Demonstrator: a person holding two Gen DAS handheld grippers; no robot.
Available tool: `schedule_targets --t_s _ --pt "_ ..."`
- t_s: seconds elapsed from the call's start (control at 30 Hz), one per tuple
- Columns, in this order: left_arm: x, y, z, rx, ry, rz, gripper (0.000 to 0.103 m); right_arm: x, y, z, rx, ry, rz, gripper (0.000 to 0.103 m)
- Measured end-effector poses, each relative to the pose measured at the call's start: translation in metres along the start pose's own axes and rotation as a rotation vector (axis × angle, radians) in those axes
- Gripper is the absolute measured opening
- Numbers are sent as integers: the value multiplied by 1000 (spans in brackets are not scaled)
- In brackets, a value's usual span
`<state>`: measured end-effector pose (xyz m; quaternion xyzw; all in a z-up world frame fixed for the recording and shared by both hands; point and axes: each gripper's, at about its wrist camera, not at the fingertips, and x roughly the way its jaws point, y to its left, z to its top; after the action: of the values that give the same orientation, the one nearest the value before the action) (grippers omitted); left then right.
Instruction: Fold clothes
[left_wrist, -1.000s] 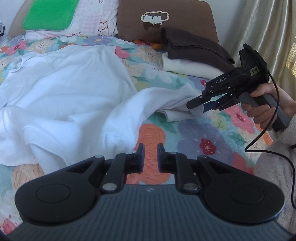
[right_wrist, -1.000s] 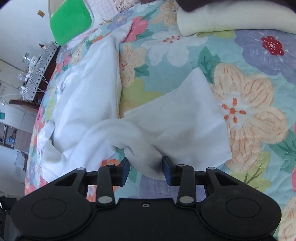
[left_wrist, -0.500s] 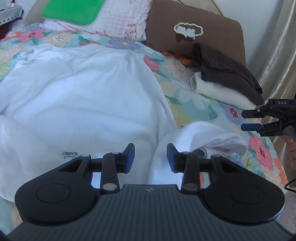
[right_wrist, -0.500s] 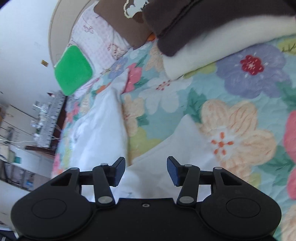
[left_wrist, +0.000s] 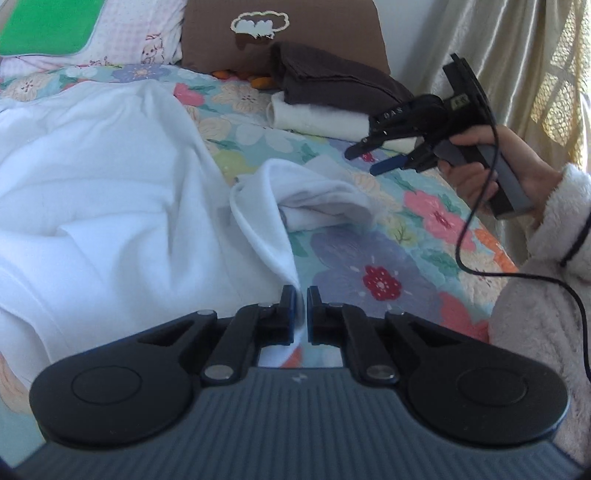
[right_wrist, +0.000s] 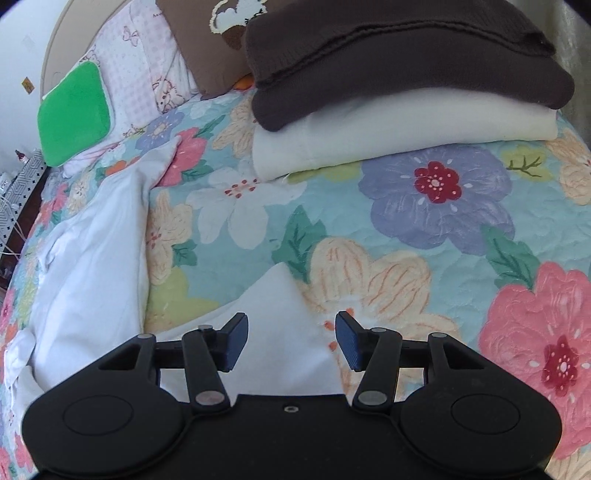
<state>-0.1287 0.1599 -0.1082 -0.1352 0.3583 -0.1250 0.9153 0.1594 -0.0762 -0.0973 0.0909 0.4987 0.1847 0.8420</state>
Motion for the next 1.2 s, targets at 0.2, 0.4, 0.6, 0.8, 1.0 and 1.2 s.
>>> schedule_targets --t_s 0.2,0.4,0.6,0.8,1.0,1.2 --pt "18 24 -30 -220 99 -40 6 17 3 8 0 14 21 58" --pt "9 24 -26 -235 63 0 6 43 22 2 -110 78 -49 68" --pt "10 17 -27 -209 31 34 9 48 58 -23 -447 101 -124 6" --pt "6 17 -20 -190 11 95 9 -56 91 -42 -652 -339 -465 6" --pt "5 24 -22 -218 7 126 16 -104 61 -39 -758 -395 -577 8" --pt "3 27 -27 -237 28 119 16 -52 -36 -47 -564 125 -555 20"
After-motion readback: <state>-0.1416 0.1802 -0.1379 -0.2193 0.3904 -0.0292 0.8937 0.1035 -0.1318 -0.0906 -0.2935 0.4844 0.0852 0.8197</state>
